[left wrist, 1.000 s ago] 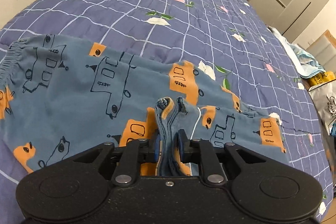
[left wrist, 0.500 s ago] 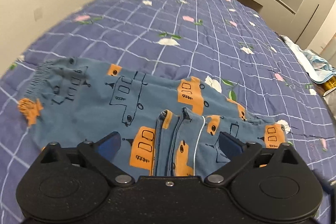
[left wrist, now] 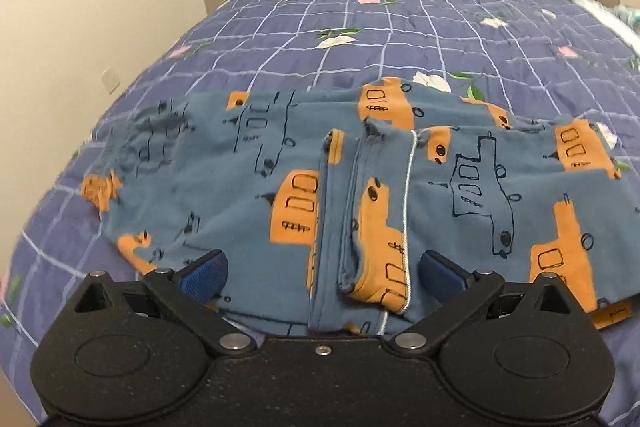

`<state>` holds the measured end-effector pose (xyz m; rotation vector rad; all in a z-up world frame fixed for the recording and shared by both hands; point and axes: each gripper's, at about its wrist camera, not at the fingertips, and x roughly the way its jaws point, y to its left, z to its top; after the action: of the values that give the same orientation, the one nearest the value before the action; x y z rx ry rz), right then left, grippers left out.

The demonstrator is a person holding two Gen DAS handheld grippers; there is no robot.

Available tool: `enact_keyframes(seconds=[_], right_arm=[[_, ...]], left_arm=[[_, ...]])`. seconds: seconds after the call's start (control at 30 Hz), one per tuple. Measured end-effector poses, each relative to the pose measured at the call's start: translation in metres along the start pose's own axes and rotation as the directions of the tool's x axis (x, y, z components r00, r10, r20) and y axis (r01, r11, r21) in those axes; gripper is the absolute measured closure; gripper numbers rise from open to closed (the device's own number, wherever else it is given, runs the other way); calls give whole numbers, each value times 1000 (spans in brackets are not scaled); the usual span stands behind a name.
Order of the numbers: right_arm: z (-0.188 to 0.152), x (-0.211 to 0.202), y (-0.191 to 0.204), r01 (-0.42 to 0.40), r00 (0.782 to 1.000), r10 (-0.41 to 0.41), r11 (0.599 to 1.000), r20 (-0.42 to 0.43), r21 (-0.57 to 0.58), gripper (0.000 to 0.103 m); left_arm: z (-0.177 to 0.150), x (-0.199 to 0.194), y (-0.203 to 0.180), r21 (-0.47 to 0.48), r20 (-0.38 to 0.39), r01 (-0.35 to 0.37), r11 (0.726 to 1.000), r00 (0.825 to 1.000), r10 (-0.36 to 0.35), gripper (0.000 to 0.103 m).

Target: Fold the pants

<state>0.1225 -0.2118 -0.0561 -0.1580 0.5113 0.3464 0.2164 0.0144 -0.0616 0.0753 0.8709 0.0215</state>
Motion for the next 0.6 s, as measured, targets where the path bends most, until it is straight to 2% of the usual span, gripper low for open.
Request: enact_keyframes(seconds=[0.13, 0.2, 0.27, 0.33, 0.4, 0.47, 0.53, 0.6], right_arm=[[-2, 7, 10, -12, 1000, 11, 999, -12, -44, 21], [-3, 12, 9, -44, 998, 43, 998, -36, -46, 45], [-6, 13, 5, -68, 996, 66, 997, -61, -30, 52], [-9, 6, -1, -85, 995, 84, 996, -55, -15, 52], [-9, -3, -13, -81, 996, 81, 997, -40, 2, 44], [-8, -7, -31, -62, 998, 62, 998, -32, 10, 38], [-2, -4, -50, -54, 998, 54, 999, -31, 4, 37], [8, 3, -70, -76, 997, 76, 997, -20, 3, 32]], left_arm=[[-1, -6, 1, -14, -1, 3, 1000, 1000, -3, 1], [0, -14, 0, -28, 16, 21, 999, 1000, -21, 1], [3, -24, -3, -38, 56, 64, 997, 997, -62, 1], [7, -33, -10, -27, 97, 108, 994, 990, -105, 1], [11, -37, -20, 7, 123, 144, 990, 982, -144, 1], [16, -37, -35, 44, 121, 164, 986, 978, -168, 1], [17, -34, -51, 74, 107, 185, 980, 975, -193, 1], [15, -30, -67, 89, 86, 212, 973, 972, -219, 1]])
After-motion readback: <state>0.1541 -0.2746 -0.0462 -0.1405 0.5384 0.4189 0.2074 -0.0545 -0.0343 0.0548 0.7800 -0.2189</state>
